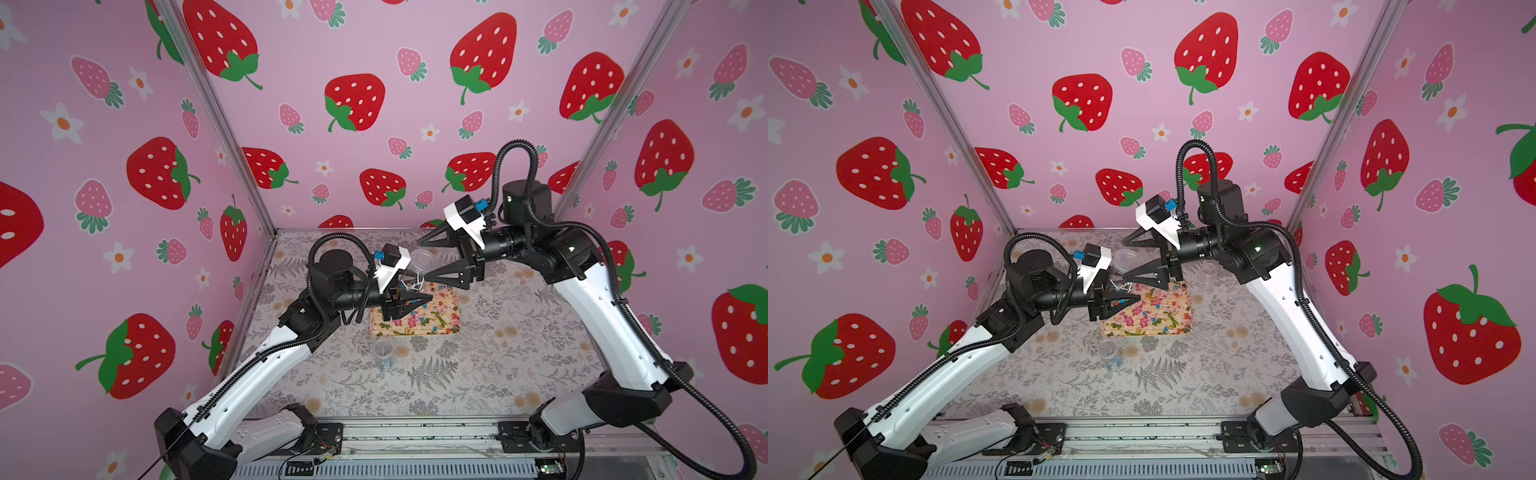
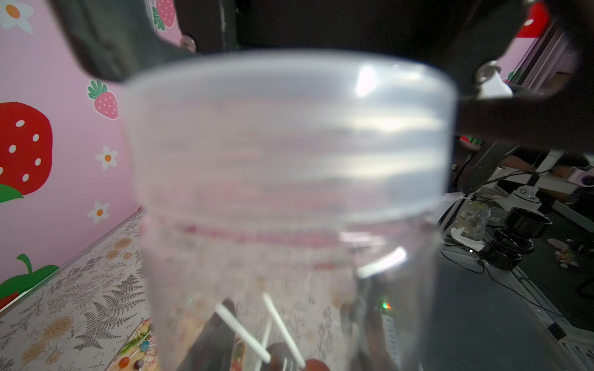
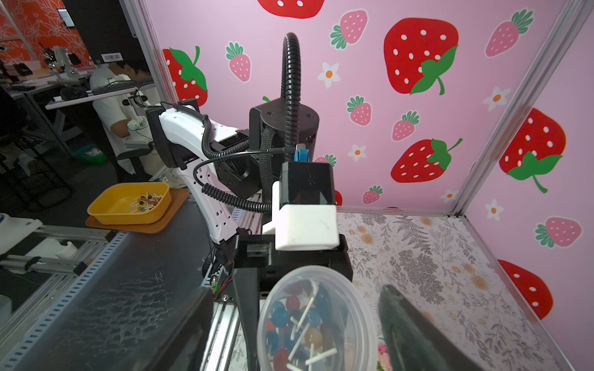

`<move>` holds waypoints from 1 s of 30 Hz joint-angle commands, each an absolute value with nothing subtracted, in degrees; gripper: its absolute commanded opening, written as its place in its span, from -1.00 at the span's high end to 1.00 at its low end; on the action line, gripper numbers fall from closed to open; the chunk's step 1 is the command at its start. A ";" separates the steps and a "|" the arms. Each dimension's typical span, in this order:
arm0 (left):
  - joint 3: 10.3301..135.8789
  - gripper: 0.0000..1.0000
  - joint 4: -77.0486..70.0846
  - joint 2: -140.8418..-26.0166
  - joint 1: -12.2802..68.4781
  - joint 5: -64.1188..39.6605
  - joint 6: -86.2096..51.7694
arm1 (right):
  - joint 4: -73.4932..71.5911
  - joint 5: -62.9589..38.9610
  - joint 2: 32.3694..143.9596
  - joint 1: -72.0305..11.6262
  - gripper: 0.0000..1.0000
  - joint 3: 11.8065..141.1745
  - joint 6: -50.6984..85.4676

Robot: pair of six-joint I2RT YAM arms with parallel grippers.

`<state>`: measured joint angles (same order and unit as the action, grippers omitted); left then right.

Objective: Pour the candies out of the jar
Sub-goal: Unscrew the lid from the jar.

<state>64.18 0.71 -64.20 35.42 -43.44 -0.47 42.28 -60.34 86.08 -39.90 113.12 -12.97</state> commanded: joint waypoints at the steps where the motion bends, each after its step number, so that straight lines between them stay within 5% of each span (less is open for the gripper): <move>1: 63.72 0.20 -1.22 -63.11 35.25 -42.30 -0.47 | 38.01 -56.13 81.88 -39.73 -0.82 111.97 -6.53; 14: 63.32 0.20 -0.70 -63.15 35.18 -40.82 0.69 | 44.54 -35.90 81.45 -43.43 -0.94 113.55 8.47; 30: 63.37 0.20 -0.35 -63.19 35.05 -40.61 0.79 | 46.31 -34.10 84.63 -46.58 -0.74 113.44 8.25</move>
